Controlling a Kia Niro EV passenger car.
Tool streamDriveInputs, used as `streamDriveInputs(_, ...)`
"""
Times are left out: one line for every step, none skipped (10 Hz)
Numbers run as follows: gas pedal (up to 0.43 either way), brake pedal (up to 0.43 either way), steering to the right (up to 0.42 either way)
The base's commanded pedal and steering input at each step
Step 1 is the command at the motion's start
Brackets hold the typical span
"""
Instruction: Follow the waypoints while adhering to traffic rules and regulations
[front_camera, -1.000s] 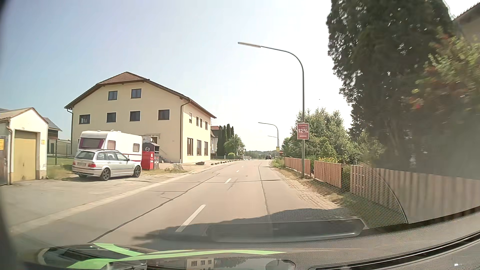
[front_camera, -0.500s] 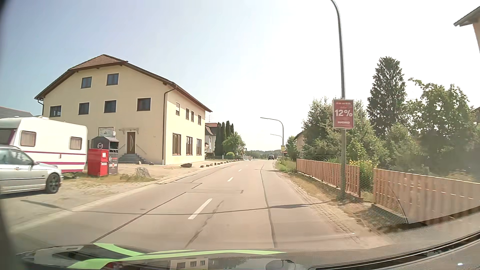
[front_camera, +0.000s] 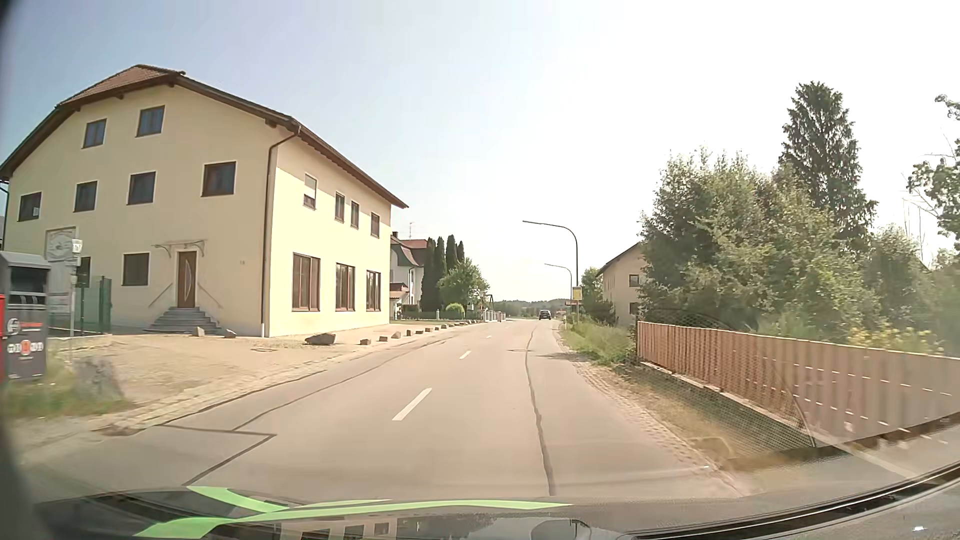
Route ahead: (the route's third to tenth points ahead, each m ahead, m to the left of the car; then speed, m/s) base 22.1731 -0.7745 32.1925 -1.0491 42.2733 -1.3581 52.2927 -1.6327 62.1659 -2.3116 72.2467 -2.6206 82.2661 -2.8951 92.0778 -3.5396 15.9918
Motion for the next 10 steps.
streamDriveInputs(0.098,0.000,-0.002)
streamDriveInputs(0.110,0.000,-0.002)
streamDriveInputs(0.150,0.000,-0.001)
streamDriveInputs(0.150,0.000,0.003)
streamDriveInputs(0.150,0.000,0.009)
streamDriveInputs(0.130,0.000,0.011)
streamDriveInputs(0.098,0.000,0.009)
streamDriveInputs(0.098,0.000,0.003)
streamDriveInputs(0.098,0.000,-0.003)
streamDriveInputs(0.098,0.000,-0.005)
